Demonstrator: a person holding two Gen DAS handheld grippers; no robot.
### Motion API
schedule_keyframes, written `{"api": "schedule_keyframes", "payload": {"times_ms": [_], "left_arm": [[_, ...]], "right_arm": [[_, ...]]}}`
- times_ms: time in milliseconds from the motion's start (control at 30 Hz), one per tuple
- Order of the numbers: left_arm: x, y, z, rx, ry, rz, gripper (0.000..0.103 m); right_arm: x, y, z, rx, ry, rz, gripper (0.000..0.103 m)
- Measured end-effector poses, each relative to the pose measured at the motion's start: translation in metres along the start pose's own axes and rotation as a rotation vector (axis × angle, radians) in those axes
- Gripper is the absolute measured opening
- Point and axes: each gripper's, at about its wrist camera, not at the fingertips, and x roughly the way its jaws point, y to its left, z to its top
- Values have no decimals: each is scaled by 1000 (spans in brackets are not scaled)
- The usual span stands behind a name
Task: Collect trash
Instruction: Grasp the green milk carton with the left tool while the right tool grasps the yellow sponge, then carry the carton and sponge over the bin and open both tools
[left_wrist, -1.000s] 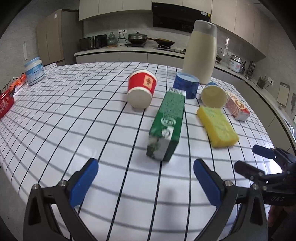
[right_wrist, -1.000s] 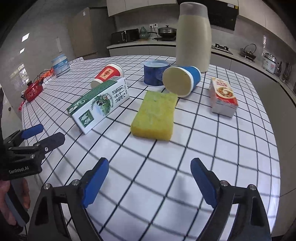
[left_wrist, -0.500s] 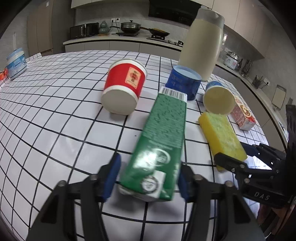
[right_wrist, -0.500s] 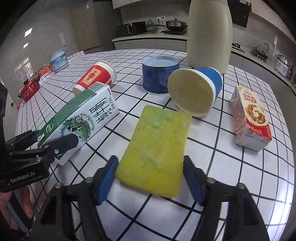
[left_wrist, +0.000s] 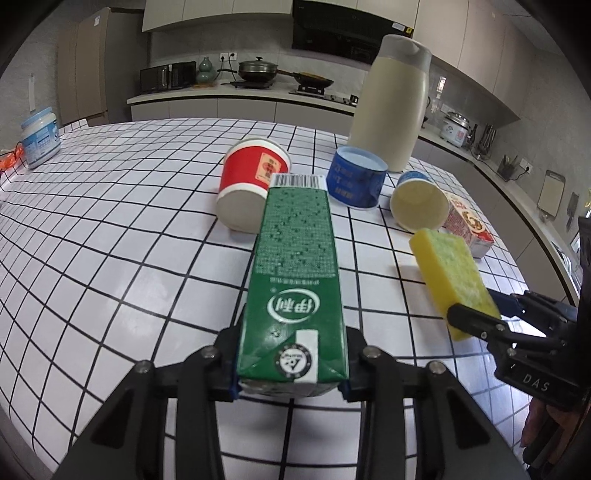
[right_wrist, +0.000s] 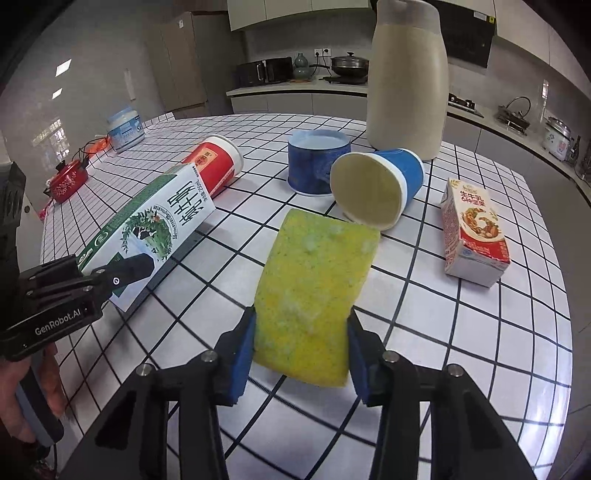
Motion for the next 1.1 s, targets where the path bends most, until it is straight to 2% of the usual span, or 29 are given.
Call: {"api": "schedule_keyframes", "payload": {"times_ms": [333,733,1100], "left_arm": [[-28,-12,-16,26,-25,-19,39],[-69,-40,-49,78,-39,-73,39],[-84,-87,-71,114,-42,-128,38]], "right_arm": [[-41,2,-14,22,-32,-32,47],[-112,12,-63,68,-74,-83,47],[-163,-3,-93,93,-107,-128,47]]}}
